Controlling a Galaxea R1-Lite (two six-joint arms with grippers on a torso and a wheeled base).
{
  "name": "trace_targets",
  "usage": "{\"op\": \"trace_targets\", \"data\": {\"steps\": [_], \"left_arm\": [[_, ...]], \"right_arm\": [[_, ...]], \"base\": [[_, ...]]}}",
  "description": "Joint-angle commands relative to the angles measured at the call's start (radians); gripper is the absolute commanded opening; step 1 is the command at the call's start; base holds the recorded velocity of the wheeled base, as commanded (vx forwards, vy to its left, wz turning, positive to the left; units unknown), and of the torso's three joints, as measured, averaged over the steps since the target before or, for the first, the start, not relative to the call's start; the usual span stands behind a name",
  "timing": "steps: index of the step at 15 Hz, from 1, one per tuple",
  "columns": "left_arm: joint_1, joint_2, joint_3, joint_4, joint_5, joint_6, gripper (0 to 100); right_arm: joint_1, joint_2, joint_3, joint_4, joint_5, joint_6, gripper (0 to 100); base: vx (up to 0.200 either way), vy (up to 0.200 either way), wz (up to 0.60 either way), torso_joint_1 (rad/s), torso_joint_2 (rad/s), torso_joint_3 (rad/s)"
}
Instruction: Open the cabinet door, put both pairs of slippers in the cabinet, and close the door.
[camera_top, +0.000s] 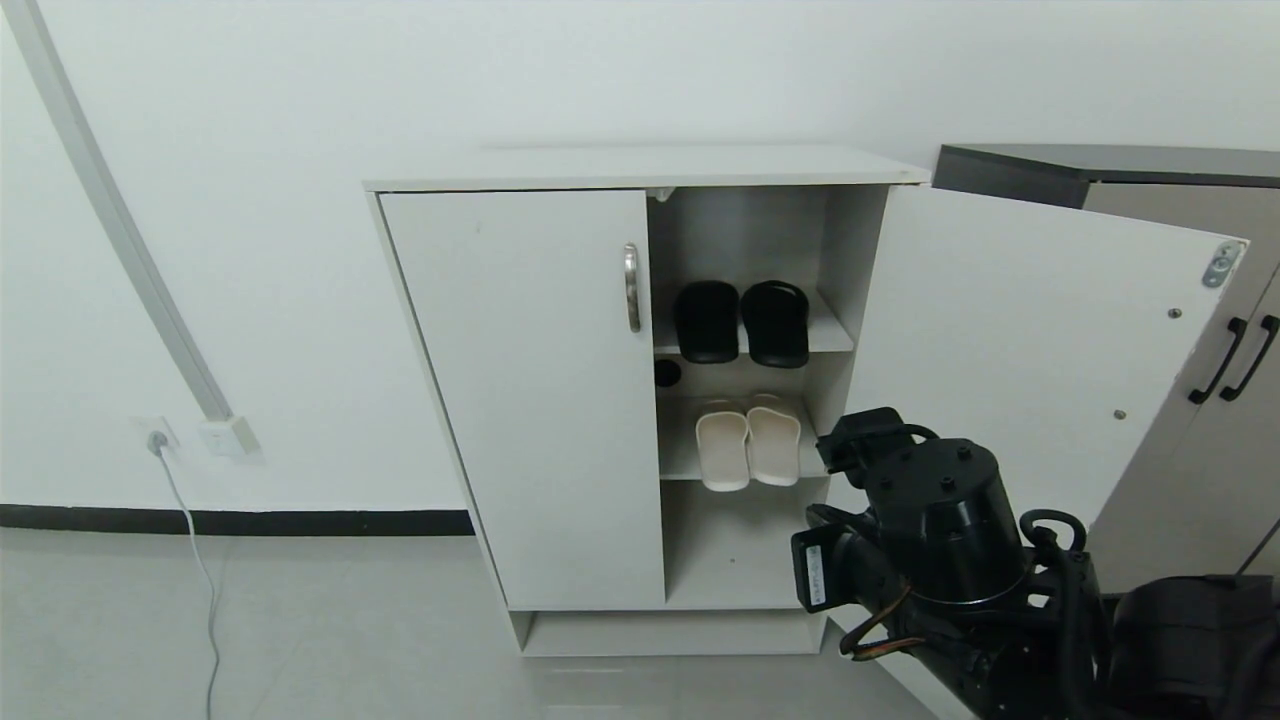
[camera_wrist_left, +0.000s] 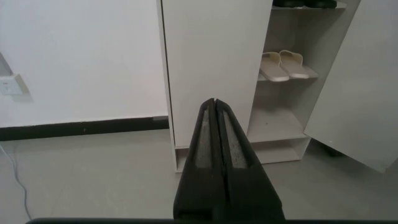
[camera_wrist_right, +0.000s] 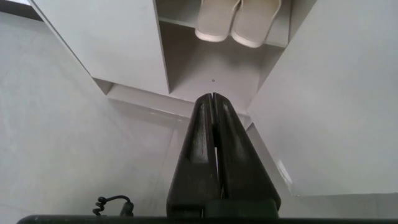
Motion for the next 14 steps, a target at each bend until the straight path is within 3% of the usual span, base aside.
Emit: {"op": "trace_targets", "data": {"steps": [1,5,14], "left_arm": [[0.001,0.001,0.000,0.000,0.000,0.001,0],[0.001,0.001,0.000,0.000,0.000,0.001,0],[-0.001,0.001,0.000,0.000,0.000,0.001,0]], "right_arm": [[0.001,0.006,0.000,-0.001,0.000,0.000,0],[0.001,0.007,0.001,-0.001,0.001,0.003,0],[0.001,0.020,0.004,-0.015,0.001,0.001,0]], "base": [[0.000,0.000,0.00,0.000,0.00,0.000],[0.000,0.000,0.00,0.002,-0.02,-0.032],[0.000,0.000,0.00,0.074,-0.41,-0.328]]}}
